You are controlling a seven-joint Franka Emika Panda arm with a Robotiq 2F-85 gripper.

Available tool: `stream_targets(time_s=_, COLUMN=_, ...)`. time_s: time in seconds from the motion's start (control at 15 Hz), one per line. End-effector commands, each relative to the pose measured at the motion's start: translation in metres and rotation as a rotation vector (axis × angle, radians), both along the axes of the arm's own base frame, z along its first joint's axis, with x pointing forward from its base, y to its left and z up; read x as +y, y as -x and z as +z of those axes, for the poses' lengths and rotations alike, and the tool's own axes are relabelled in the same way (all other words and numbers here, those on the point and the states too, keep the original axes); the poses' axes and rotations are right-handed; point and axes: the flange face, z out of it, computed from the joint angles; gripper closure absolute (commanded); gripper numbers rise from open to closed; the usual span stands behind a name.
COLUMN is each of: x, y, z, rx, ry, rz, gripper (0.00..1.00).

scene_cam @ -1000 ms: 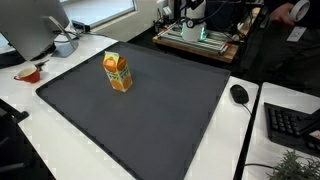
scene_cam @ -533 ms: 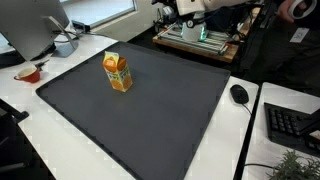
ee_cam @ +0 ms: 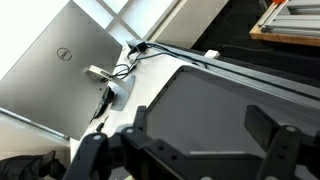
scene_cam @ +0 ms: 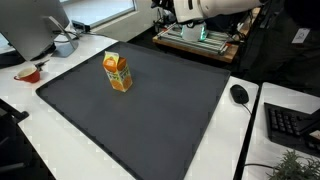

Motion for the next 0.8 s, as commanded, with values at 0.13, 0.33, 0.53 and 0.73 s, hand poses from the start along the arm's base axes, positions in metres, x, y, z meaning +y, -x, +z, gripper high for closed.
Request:
stream_targets(time_s=0.13, x=-0.018, y=-0.012, z=-0.055, rx=0.157, ry=0.128, rz=0.099, gripper=0.0)
stream_targets(time_s=0.33, x=-0.041, y=-0.021, z=-0.085, rx=0.277, ry=0.21, rz=0.167, gripper=0.0)
stream_targets(time_s=0.53, x=-0.051, y=-0.031, z=-0.109, rx=0.386, ry=0.264, rz=0.262, gripper=0.0)
stream_targets(time_s=0.73, x=-0.044, y=-0.03, z=-0.138, rx=0.49, ry=0.284, rz=0.371, gripper=0.0)
